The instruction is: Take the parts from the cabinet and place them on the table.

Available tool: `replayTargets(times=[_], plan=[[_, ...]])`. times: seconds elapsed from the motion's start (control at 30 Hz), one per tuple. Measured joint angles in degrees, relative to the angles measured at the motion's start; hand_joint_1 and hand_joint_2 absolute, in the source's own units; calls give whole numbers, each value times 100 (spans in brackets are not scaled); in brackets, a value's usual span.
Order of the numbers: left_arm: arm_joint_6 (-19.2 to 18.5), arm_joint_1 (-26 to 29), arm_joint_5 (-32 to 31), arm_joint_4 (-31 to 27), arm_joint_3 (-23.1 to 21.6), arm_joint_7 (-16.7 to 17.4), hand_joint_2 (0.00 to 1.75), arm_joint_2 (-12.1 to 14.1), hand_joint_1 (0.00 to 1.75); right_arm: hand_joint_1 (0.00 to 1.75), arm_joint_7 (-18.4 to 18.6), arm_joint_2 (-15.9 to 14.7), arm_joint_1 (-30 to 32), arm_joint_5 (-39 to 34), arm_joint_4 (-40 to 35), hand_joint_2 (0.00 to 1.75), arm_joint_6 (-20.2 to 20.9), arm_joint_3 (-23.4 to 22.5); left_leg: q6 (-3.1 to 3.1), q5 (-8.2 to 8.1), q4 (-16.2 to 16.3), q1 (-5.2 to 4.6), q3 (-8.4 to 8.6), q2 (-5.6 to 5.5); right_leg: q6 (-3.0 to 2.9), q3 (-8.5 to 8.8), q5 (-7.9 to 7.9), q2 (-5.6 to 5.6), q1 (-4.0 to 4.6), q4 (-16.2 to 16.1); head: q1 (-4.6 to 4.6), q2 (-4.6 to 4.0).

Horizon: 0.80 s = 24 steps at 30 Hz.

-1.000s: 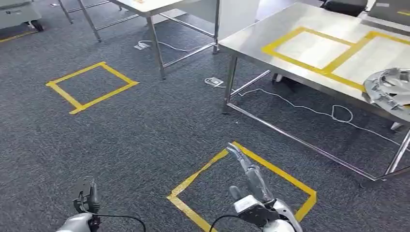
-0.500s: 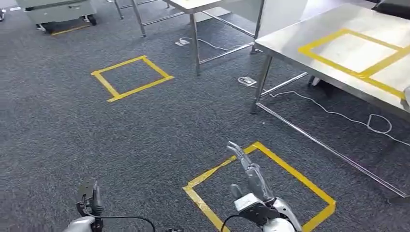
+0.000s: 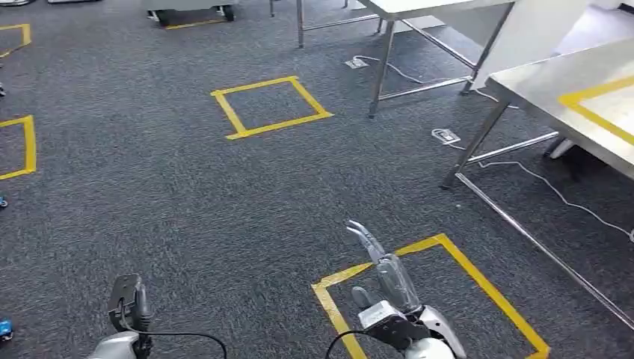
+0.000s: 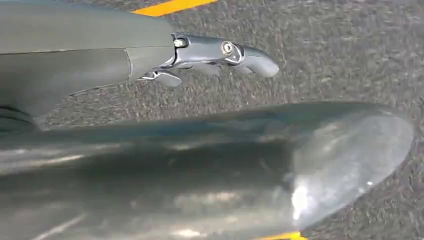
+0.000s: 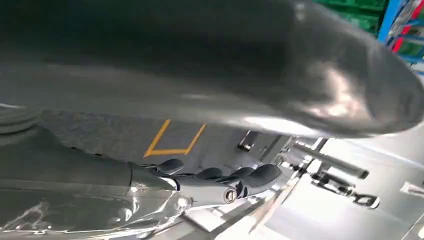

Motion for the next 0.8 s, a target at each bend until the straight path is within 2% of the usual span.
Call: replayTargets(times=[0.03,0.07,0.1,0.13,0.17,0.2,0.23,0.27,0.3,0.33,0.37,0.4,0.43,0.47,0.5,0.53,0.57,0.6,0.63,0.67,0.7,0.73,0.8], plan=[[-4,4,7,0,0,0,0,7,0,0,-7,-2,-5,4,2,0,11,0,-5,11,1,0,-2,-97,-12,91,178,8,-1,-204,9,0],[-7,4,7,0,0,0,0,13,0,0,-13,0,-15,9,2,0,22,0,-22,22,1,5,-1,-188,-31,301,439,29,-5,-634,2,0],[-6,3,4,0,0,-2,0,15,0,0,-18,0,-31,11,2,0,31,0,-40,34,3,11,1,-273,-47,558,698,118,-21,-1154,9,0],[2,5,4,0,0,-11,0,9,0,0,-24,0,-44,11,2,0,39,0,-57,44,5,16,-9,-336,-48,774,869,396,-57,-1600,7,0],[13,-4,4,-2,0,-24,0,4,0,0,-24,0,-43,11,0,0,48,0,-93,60,40,-17,-50,-402,-53,838,801,554,-95,-1781,-2,0],[35,0,7,-2,0,-46,0,-11,0,0,-33,0,-41,13,2,0,55,-2,-135,97,41,9,-102,-477,-38,860,782,509,-85,-1797,0,0],[48,22,15,-2,0,-53,0,-13,0,0,-42,2,-37,22,2,0,65,-2,-177,125,27,31,-138,-509,-52,834,791,469,-63,-1784,2,0],[64,55,15,-2,0,-52,0,-13,0,0,-41,15,-45,33,2,0,70,-4,-220,153,13,51,-156,-573,-77,820,804,424,-41,-1771,2,0],[77,73,20,-2,0,-52,0,0,0,0,-46,35,-51,35,2,0,74,-9,-250,164,16,50,-172,-623,-129,826,840,352,-64,-1808,-9,0],[90,76,41,-2,0,-50,0,-22,0,0,-48,52,-65,41,2,0,92,-18,-251,76,86,30,-210,-325,-168,838,866,276,-73,-1837,-6,0],[111,49,59,-2,0,-50,0,-39,0,0,-59,74,-70,50,2,0,100,-24,-277,-117,325,10,-324,-50,-203,836,881,210,-65,-1852,-53,0],[129,7,61,-2,0,-48,0,-55,0,0,-59,77,-69,57,2,0,111,-28,-304,-361,751,14,-521,67,-218,822,886,120,-48,-1852,-39,0],[160,-28,66,-2,0,-41,0,-70,0,0,-59,76,-66,63,4,0,122,-33,-321,-579,1231,20,-739,122,-224,808,888,25,-38,-1850,-48,0],[188,-45,72,-2,0,-35,0,-83,0,0,-59,79,-69,68,4,0,127,-37,-336,-720,1623,21,-909,137,-227,794,890,-68,-36,-1849,-41,0],[210,-48,85,-2,0,-31,0,-94,0,0,-59,81,-73,72,4,0,133,-39,-340,-727,1758,21,-958,138,-229,787,893,-144,-36,-1848,-48,0],[240,-51,103,-2,0,-11,0,-109,0,0,-59,90,-78,74,4,0,146,-42,-343,-618,1660,23,-875,142,-228,785,893,-219,-37,-1848,-48,0],[247,-53,92,-2,0,-9,0,-114,0,0,-59,94,-89,77,4,0,146,-44,-342,-419,1340,27,-678,164,-226,786,892,-301,-37,-1847,-46,0],[243,-52,68,-2,-2,-24,0,-120,0,0,-59,101,-102,81,4,0,142,-44,-337,-184,834,25,-372,264,-217,797,888,-377,-37,-1846,-46,0],[236,-50,70,-2,-4,-53,0,-131,0,0,-59,107,-110,83,4,0,138,-50,-333,-27,386,21,-87,481,-195,811,881,-436,-36,-1844,-48,0],[221,-59,85,-2,-4,-83,0,-162,0,0,-61,107,-112,85,4,0,129,-52,-356,-76,113,-46,59,754,-148,797,858,-484,32,-1814,-56,0],[221,-69,83,-4,-4,-103,0,-171,0,0,-63,107,-114,90,4,0,124,-57,-217,-78,60,-39,38,674,-123,783,848,-539,44,-1790,-61,0],[223,-55,85,-4,-4,-103,0,-179,0,0,-65,107,-113,92,4,0,127,-59,-183,-72,69,-46,9,625,-106,787,854,-599,55,-1804,-32,0],[260,-24,103,-4,-2,-96,0,-177,0,0,-74,120,-136,107,4,0,142,-59,-99,-49,60,-53,-22,466,-66,811,838,-752,41,-1811,-46,0]])
